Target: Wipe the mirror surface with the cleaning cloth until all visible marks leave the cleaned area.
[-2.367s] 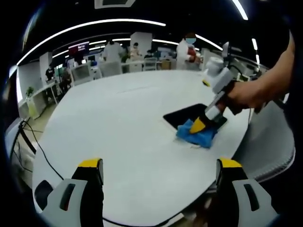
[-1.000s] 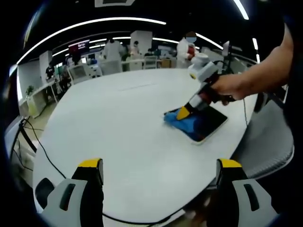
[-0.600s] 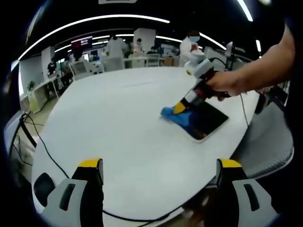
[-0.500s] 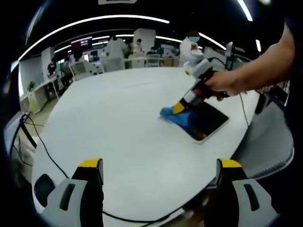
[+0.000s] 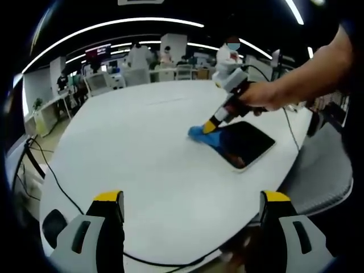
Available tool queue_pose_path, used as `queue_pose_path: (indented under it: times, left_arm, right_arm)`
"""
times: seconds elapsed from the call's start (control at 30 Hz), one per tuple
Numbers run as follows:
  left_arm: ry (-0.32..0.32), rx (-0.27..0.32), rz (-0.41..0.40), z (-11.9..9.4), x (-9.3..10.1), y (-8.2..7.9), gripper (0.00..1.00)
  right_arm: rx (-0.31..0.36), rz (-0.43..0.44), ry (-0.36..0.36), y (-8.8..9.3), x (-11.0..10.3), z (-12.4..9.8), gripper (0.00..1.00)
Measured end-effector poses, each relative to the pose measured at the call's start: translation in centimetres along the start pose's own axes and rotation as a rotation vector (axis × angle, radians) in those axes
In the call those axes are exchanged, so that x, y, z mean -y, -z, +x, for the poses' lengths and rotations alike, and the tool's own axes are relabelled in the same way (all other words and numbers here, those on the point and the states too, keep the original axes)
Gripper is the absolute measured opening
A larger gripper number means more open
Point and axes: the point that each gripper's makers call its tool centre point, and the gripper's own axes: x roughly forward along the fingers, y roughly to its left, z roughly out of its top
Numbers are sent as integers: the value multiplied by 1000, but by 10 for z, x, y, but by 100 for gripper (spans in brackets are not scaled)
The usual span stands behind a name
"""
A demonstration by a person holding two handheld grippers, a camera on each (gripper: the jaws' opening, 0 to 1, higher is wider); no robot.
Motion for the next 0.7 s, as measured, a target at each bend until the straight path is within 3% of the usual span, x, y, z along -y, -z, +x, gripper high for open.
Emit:
queue_pose_path:
  times: [0.2,0.7]
  left_arm:
    - [0,1,-3,-1,3,1,99]
    - [-9,-10,-8,-6,6,5,99]
  right_arm:
    - [3,21,-5,-2,2,0,0]
    - [-7,-53,-23,-1,1,0,0]
